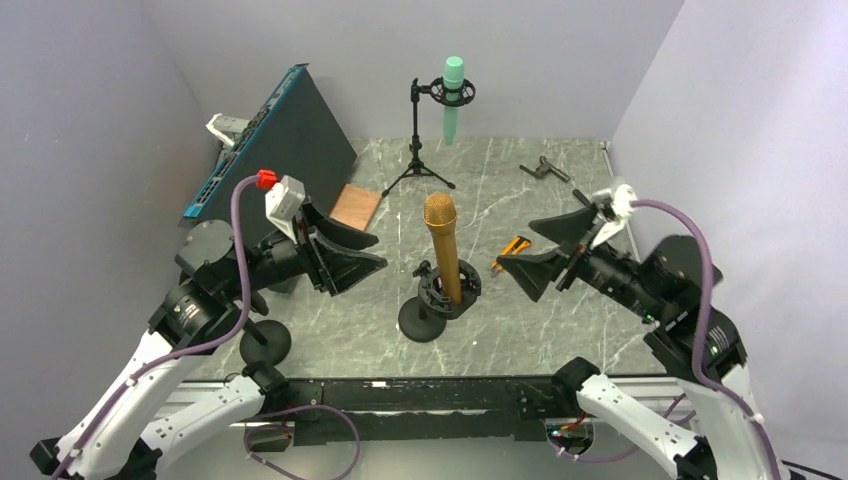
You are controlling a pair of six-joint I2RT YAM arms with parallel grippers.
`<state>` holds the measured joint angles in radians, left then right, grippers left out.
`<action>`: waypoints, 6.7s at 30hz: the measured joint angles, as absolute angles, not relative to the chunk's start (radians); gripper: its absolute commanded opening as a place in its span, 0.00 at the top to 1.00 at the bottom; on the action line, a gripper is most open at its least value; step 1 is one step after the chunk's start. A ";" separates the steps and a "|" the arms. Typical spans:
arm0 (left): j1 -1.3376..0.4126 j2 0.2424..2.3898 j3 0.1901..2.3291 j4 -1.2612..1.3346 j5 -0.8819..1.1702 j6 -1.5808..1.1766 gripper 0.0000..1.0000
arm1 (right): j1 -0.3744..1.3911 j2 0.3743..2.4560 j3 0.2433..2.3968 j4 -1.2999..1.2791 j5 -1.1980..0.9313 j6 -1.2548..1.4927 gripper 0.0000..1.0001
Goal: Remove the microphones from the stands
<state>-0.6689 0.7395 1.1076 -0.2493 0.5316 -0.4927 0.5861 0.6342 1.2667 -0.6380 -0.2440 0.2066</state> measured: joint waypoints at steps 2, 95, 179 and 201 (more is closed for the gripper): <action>-0.688 0.746 1.093 -0.238 0.520 -0.493 0.39 | 0.587 0.691 1.287 -0.639 -0.337 0.216 0.00; -0.813 0.773 0.928 -0.418 0.212 -0.540 0.40 | 0.764 0.849 0.895 -0.521 1.049 0.290 1.00; -0.813 0.759 0.862 -0.352 0.301 -0.596 0.41 | 0.393 1.029 1.073 -0.440 -0.352 0.559 0.00; -0.813 0.888 0.920 -0.288 0.314 -0.604 0.50 | 0.454 0.815 0.979 -0.457 -0.721 0.528 0.00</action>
<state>-0.8135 0.8875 0.9203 -0.2882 0.3138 -0.6037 0.4538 0.8154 0.9791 -0.4572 -0.7212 0.5282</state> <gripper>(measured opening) 0.500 0.997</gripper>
